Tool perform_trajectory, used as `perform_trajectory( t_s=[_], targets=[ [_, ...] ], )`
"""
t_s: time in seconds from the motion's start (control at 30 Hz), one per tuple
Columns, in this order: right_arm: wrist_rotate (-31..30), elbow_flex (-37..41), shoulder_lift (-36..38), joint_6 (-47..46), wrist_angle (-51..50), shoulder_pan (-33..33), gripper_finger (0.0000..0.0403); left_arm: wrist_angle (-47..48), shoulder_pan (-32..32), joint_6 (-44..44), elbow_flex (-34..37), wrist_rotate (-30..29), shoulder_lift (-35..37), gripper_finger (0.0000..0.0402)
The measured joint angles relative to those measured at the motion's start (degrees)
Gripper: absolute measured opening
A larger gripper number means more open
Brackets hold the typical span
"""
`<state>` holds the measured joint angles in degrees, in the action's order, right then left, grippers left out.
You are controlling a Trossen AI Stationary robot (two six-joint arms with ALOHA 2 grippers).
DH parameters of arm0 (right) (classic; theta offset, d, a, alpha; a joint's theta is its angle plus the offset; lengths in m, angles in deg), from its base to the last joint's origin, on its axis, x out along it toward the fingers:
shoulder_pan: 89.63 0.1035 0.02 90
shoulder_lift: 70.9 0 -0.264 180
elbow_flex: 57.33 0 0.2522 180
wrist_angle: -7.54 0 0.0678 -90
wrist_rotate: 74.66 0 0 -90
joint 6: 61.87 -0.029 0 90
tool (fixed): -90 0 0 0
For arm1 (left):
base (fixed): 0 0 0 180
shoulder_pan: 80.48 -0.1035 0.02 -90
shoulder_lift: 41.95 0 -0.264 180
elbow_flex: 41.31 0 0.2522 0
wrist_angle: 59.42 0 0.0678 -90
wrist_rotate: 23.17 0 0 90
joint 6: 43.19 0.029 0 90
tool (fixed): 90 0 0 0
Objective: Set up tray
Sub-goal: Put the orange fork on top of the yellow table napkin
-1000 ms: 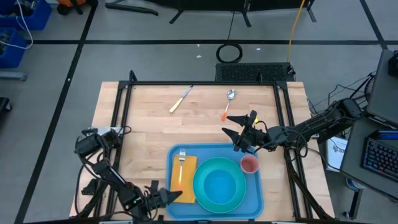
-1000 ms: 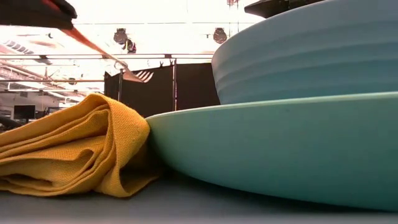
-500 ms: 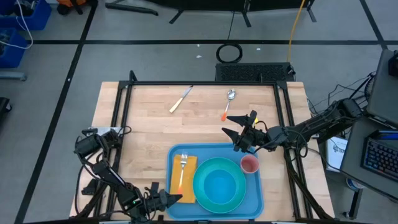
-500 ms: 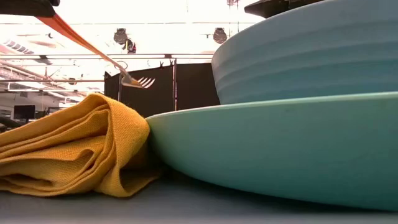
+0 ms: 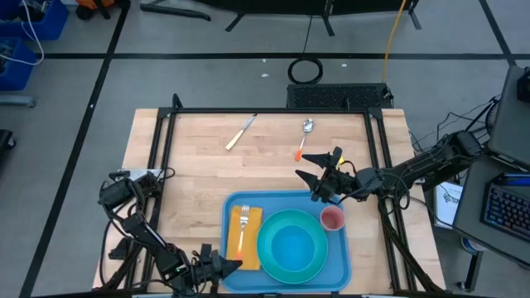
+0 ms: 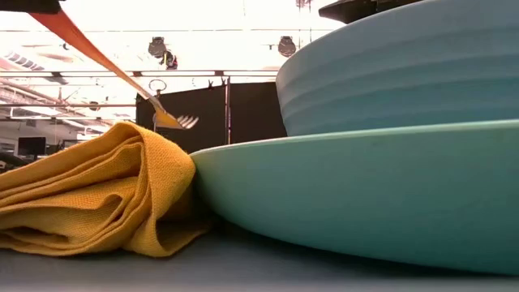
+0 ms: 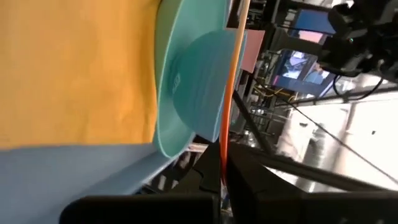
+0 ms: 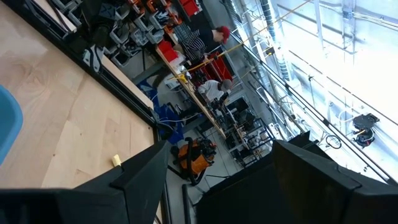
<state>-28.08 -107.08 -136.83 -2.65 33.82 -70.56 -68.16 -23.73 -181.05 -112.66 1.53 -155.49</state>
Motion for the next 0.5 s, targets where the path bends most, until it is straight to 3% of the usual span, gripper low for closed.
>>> perform_trajectory(
  t_s=[0.5],
  targets=[
    [0.0,0.0,0.0,0.0,0.0,0.0,0.0279,0.32,-0.04,-17.06,0.0,-6.29,0.0,0.0006]
  ],
)
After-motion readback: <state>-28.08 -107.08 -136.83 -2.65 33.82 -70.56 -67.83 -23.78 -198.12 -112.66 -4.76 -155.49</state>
